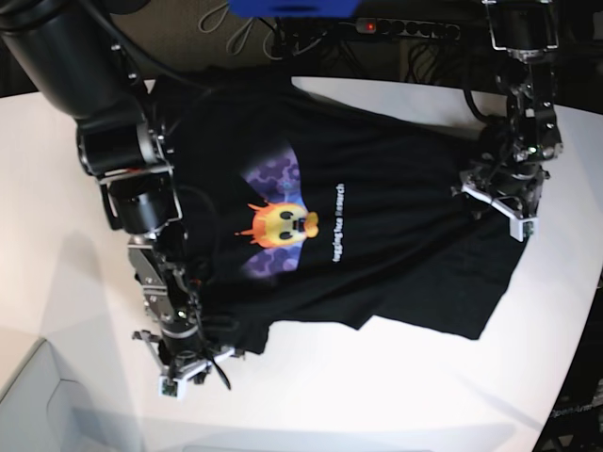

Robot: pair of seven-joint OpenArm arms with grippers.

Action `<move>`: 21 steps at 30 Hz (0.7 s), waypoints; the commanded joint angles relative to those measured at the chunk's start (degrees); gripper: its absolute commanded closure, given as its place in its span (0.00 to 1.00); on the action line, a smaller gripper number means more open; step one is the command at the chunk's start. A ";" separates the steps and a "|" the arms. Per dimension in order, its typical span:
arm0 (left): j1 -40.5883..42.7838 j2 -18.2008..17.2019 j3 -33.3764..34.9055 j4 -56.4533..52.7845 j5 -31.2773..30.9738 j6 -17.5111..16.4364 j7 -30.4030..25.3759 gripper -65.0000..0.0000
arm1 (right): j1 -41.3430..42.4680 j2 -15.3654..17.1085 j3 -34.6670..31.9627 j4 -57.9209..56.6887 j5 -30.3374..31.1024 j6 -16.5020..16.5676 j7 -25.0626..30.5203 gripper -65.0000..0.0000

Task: Layout the t-shirt on the table in an organized manner, then fold the t-shirt properly
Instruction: 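Grasp the shirt near the logo with the right gripper and pull it outward, then smooth the shirt with both grippers, pulling its edges apart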

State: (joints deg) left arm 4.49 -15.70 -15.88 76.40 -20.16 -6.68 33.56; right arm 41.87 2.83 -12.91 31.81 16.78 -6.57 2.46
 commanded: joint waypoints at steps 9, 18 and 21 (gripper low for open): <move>1.00 -0.25 -0.08 0.30 -0.10 0.74 5.16 0.44 | -1.30 1.87 0.29 3.22 -0.03 -0.33 1.89 0.54; 0.91 1.33 -5.26 10.50 -0.28 0.74 5.25 0.43 | -15.36 6.97 0.29 26.69 -0.03 -0.33 -0.66 0.54; -0.14 2.74 -9.40 13.66 -0.28 0.74 5.16 0.43 | -20.46 7.85 0.38 33.73 -0.03 -0.33 -5.05 0.54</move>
State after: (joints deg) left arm 5.34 -12.29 -25.26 89.06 -20.12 -5.91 39.83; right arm 19.92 10.50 -12.69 64.66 16.78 -6.94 -3.62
